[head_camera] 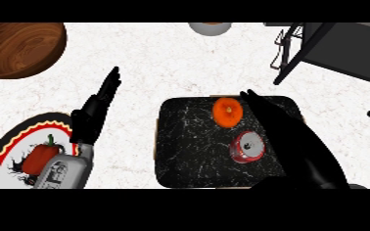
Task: Pick the can from the tray and place it in the tiered shelf
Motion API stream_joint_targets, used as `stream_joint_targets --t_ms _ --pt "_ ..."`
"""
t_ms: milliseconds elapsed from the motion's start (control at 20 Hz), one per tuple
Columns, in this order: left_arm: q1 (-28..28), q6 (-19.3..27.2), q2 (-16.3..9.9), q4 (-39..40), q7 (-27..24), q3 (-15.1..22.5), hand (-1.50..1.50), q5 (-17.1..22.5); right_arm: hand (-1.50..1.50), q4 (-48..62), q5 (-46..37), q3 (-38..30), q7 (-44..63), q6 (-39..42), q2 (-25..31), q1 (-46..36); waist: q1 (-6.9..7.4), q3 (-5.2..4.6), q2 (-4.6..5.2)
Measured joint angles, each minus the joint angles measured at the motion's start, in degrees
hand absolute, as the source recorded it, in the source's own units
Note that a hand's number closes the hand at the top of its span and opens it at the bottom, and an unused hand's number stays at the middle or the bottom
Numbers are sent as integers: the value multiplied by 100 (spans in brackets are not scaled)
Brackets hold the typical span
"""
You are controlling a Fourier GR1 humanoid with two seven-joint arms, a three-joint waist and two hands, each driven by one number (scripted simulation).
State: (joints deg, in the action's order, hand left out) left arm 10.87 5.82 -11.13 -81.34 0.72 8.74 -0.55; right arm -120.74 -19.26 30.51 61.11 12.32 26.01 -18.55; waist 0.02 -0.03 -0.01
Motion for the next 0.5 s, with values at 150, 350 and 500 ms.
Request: stream_joint_targets --t_ms 150,350,500 --pt "29 -12 13 -24 48 -63 0 -36 -150 46 -308 180 -96 19 -80 245 -5 0 -3" --pt "-31 -5 84 -210 209 -30 0 -142 -150 163 -417 -2 -257 149 -100 366 -1 1 -4" --pt "-7 -43 155 -153 196 -48 0 -188 -150 454 -637 -44 -420 201 -227 426 0 2 -1"
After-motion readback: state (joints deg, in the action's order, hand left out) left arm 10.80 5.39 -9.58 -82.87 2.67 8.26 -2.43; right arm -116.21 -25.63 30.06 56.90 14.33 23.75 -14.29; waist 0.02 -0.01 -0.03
